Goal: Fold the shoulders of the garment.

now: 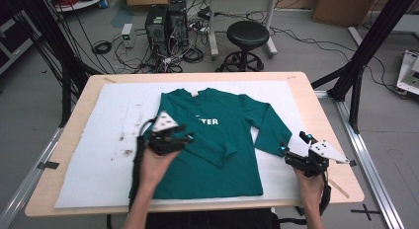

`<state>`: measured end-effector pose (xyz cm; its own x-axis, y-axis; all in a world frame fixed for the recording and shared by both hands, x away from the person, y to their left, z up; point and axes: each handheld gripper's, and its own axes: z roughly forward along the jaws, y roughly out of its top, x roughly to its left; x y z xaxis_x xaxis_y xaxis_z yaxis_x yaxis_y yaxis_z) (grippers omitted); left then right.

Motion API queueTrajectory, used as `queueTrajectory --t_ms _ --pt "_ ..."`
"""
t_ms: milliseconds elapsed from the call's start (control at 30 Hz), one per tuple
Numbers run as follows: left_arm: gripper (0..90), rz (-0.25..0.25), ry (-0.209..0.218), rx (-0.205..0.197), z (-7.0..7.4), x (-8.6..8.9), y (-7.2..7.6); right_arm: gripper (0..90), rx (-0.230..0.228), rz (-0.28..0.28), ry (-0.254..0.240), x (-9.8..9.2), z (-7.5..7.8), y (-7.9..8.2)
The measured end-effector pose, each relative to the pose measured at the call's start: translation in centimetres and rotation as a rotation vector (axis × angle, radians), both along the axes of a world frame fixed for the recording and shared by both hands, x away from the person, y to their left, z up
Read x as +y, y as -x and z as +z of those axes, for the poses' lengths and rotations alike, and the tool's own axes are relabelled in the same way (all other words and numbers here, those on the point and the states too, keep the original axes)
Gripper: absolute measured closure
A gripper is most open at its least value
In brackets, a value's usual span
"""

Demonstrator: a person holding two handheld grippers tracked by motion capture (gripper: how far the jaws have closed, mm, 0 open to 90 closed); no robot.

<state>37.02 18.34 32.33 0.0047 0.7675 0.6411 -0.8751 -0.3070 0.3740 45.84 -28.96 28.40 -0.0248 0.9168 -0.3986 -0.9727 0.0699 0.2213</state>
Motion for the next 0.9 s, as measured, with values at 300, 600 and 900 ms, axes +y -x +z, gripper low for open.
queueTrajectory --t_ms 300,600,900 --pt "50.0 0.061 0.281 0.124 4.5 9.3 -3.0 18.3 0.012 -0.013 -0.010 0.2 0.1 0.0" --pt "49.0 0.125 0.291 0.181 6.7 8.8 -5.7 18.3 0.011 -0.013 -0.010 0.2 0.0 0.0" --pt "48.4 0.155 0.381 0.207 7.2 10.5 -5.9 18.3 0.008 -0.008 -0.009 0.2 0.0 0.0"
